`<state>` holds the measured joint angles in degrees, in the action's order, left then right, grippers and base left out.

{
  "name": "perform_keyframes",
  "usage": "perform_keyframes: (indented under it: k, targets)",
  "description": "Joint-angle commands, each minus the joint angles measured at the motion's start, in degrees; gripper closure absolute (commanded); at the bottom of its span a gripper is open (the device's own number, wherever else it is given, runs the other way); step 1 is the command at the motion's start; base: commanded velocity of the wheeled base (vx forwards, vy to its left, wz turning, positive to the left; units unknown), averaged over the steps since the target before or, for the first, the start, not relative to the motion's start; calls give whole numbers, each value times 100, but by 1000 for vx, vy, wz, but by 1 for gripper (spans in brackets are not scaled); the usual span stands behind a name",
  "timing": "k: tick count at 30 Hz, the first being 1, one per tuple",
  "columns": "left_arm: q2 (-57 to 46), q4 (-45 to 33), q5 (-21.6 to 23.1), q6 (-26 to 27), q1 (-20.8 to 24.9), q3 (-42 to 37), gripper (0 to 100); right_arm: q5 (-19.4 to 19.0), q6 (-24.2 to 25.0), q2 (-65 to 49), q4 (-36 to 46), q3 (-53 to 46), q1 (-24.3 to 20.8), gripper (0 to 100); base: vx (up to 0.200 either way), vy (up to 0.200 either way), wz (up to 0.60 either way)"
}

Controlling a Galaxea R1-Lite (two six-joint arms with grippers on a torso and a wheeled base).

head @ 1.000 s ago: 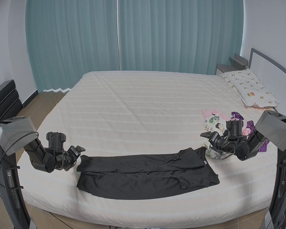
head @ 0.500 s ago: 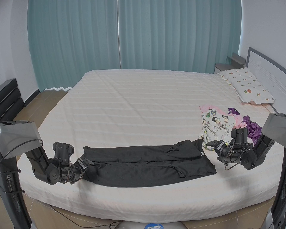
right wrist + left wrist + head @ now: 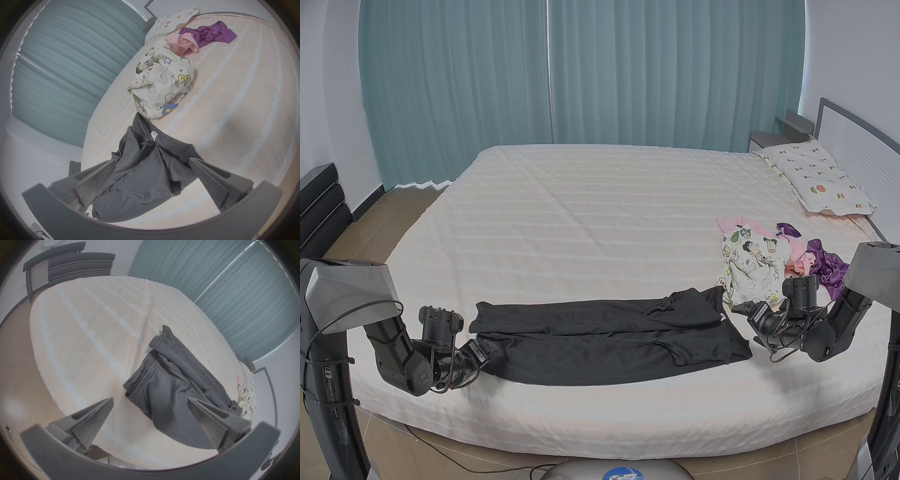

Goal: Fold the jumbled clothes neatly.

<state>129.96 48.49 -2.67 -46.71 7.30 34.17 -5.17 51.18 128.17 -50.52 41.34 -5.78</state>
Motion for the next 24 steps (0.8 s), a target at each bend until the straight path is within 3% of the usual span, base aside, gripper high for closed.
perform_keyframes:
  k: [1, 7, 11, 24]
  targets:
    - [231, 2, -120, 22, -1, 63, 100, -2, -38, 32, -2, -47, -20, 0, 0, 0, 0]
    - [319, 2, -445, 119, -71, 46, 100, 33, -205, -38, -2, -284, -55, 0, 0, 0, 0]
    - [258, -51, -463, 119, -133, -95, 100, 42, -618, -108, -2, -592, -55, 0, 0, 0, 0]
    - [82, -77, -463, 409, -449, -420, 100, 42, -969, -205, 438, -829, -90, 0, 0, 0, 0]
